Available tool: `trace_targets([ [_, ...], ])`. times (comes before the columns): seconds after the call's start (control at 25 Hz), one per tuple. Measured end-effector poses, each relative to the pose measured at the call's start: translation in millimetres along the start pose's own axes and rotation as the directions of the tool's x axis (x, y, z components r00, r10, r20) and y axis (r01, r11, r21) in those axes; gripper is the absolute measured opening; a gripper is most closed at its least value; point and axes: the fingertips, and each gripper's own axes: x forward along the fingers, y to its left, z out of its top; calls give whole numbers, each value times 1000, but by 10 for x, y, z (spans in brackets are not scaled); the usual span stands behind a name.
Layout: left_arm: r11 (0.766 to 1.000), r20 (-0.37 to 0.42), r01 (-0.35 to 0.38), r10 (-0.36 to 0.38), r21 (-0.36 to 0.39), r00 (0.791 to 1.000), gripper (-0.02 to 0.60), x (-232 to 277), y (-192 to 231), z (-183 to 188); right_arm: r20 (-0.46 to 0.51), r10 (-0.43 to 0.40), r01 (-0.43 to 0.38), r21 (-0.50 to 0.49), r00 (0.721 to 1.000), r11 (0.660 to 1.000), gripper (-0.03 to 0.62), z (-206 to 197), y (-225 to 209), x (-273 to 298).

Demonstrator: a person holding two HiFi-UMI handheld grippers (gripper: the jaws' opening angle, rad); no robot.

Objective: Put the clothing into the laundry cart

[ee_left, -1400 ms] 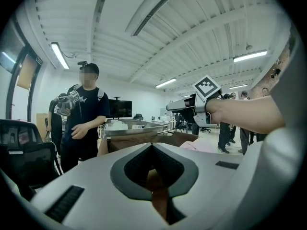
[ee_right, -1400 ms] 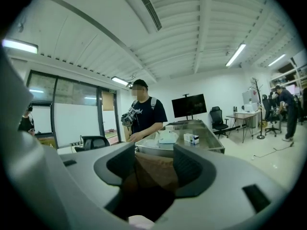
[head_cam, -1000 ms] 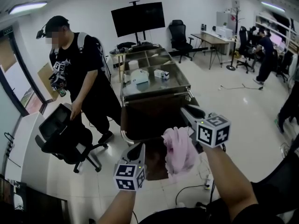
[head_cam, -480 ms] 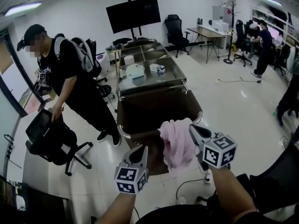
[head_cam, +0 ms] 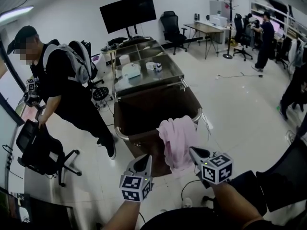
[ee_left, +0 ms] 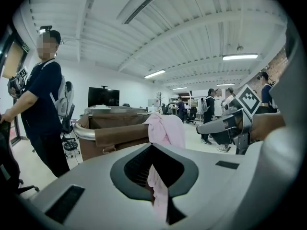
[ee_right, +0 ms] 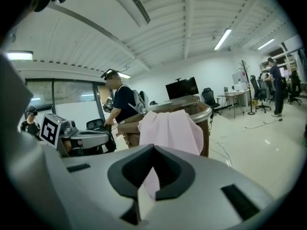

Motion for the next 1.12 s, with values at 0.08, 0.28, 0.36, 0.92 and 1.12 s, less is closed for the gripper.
trace_targets([
  [0.08,1000,-12,8,-8,-3,1000,0,-11,-37,-51,-11,-3,3,2,1000,1000,2,-53,14,-32],
  [0.28,1000,-22,8,-8,-3,1000,0,2,-38,-118,-12,-9,9,-4,1000,1000,3,-78,6,-70],
  [0.36,1000,-19,7,-7,-3,1000,0,-5,-35,-111,-11,-11,11,-5,1000,1000,3,-84,3,-77],
  [0.92,1000,-12,-2,2,5,1000,0,-73,-39,-104,-24,-7,7,-13,1000,1000,3,-104,56,-89],
  [1.12,1000,-11,-4,4,3,1000,0,-76,-25,-84,-24,-8,8,-13,1000,1000,3,-81,48,-88],
])
